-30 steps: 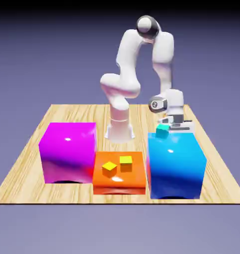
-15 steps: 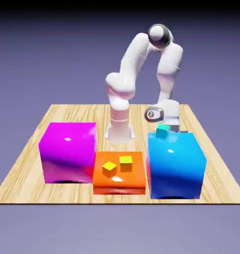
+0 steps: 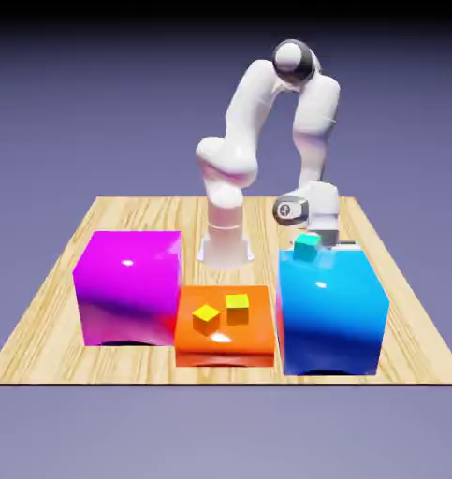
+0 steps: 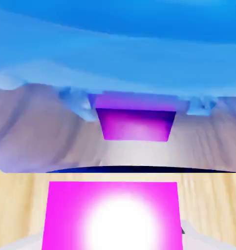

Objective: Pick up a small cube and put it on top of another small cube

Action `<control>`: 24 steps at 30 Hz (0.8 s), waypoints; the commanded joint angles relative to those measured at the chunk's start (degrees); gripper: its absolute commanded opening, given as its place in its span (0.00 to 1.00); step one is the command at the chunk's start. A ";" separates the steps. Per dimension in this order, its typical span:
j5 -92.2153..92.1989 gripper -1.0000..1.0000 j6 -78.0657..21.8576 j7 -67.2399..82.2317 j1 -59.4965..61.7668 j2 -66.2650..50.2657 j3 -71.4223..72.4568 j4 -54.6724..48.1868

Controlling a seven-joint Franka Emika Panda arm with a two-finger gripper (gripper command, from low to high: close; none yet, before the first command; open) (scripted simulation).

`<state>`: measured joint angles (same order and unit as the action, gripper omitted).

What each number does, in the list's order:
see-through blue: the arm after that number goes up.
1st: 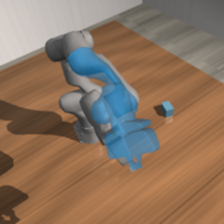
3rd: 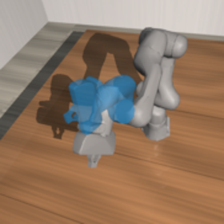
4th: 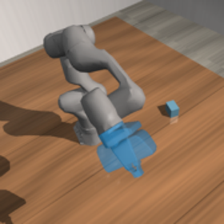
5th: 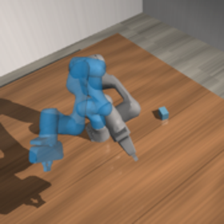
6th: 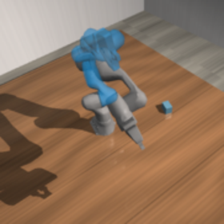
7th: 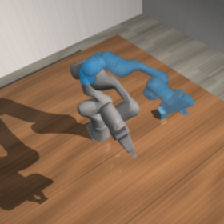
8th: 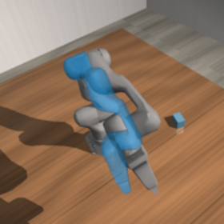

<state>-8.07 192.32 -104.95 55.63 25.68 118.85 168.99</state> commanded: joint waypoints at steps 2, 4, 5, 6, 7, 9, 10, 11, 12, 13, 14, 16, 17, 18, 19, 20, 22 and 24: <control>-1.55 0.00 -1.63 1.36 -4.16 -1.53 -3.45 0.84; -3.07 0.00 -3.20 2.69 -8.31 -3.06 -6.89 1.67; -3.21 0.00 -3.80 3.88 -10.02 -3.82 -8.13 1.64; -1.87 0.00 -3.95 6.38 -10.85 -4.54 -8.20 0.49; -0.22 0.00 -4.39 8.87 -11.98 -5.27 -9.18 -0.73; 3.85 0.00 -5.99 13.86 -14.93 -6.71 -13.32 -3.36; 5.88 0.00 -6.80 16.35 -16.41 -7.43 -15.38 -4.68; 7.91 0.00 -7.60 18.84 -17.88 -8.16 -17.45 -5.99; 9.95 0.00 -8.40 21.33 -19.36 -8.88 -19.52 -7.31; 11.98 0.00 -9.20 23.82 -20.83 -9.60 -21.58 -8.63; 14.01 0.00 -10.00 26.31 -22.30 -10.33 -23.65 -9.94; 18.07 0.00 -11.61 31.30 -25.25 -11.77 -27.78 -12.58; 20.11 0.00 -12.41 33.79 -26.73 -12.50 -29.84 -13.89; 22.14 0.00 -13.21 36.28 -28.20 -13.22 -31.91 -15.21; 24.17 0.00 -14.01 38.77 -29.68 -13.94 -33.98 -16.53; 26.20 0.00 -14.81 41.26 -31.15 -14.66 -36.04 -17.84; 30.27 0.00 -16.41 46.25 -34.10 -16.11 -40.17 -20.48; 34.34 0.00 -18.02 51.24 -37.05 -17.56 -44.31 -23.12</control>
<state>26.31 174.31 -53.76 18.58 8.12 74.55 145.87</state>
